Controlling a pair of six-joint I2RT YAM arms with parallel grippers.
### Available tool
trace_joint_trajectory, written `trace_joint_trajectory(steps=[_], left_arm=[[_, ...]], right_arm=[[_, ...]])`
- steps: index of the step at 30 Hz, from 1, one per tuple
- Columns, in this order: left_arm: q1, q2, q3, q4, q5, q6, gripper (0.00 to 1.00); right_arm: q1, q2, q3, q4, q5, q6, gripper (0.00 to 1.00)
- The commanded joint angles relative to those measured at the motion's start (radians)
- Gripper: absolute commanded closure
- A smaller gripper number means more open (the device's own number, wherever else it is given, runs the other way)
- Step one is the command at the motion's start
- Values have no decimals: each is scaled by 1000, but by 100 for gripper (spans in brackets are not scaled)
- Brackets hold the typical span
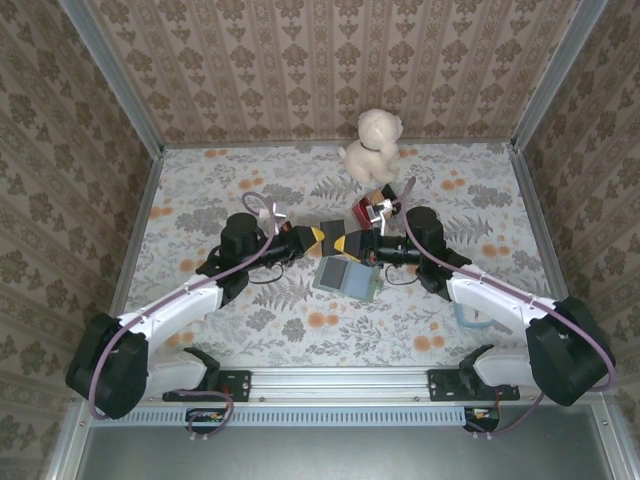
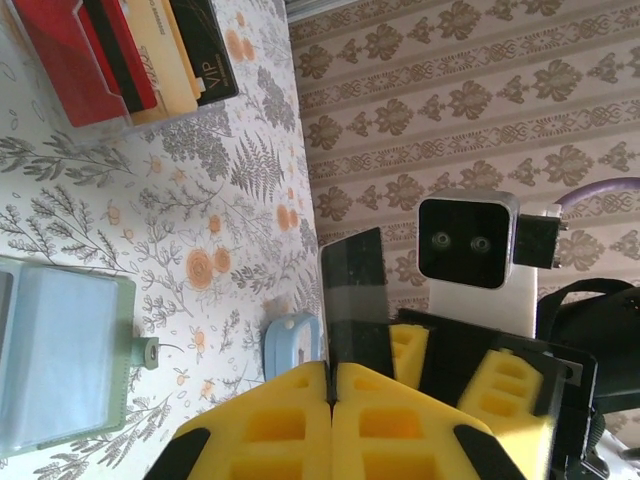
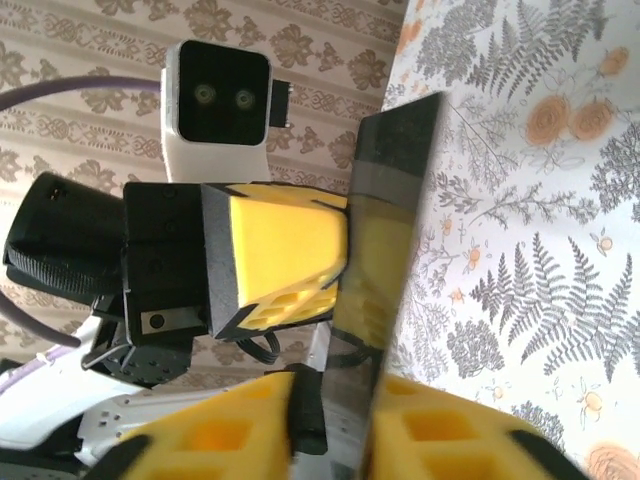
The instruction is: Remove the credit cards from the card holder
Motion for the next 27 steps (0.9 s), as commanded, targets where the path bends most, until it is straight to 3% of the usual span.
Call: trace_joint_trajectory(steps=[1,3,6,13,19,27], left_arm=[[2,-4,-17,-1,24,-6,100],[-1,-11,-12,-32,15,14,98],[-4,-39,0,-133,-33,43,81],[-5,-113,101,-573,-236,245,31],[24,-109,166,-760,-323,342,4],[78,-94,200,-857,-433,399,0]], right_arm=[[-2,-37,22,-66,9,-63,85],[-2,-43,36,-129,28,-115,93],[-5,-45,59,-240,67,-199,100],[-13,-53,116,-509,231,-426,100],[-15,-102,178,-718,421,-589,100],[-14,-118,308,-951,721,-712,100]])
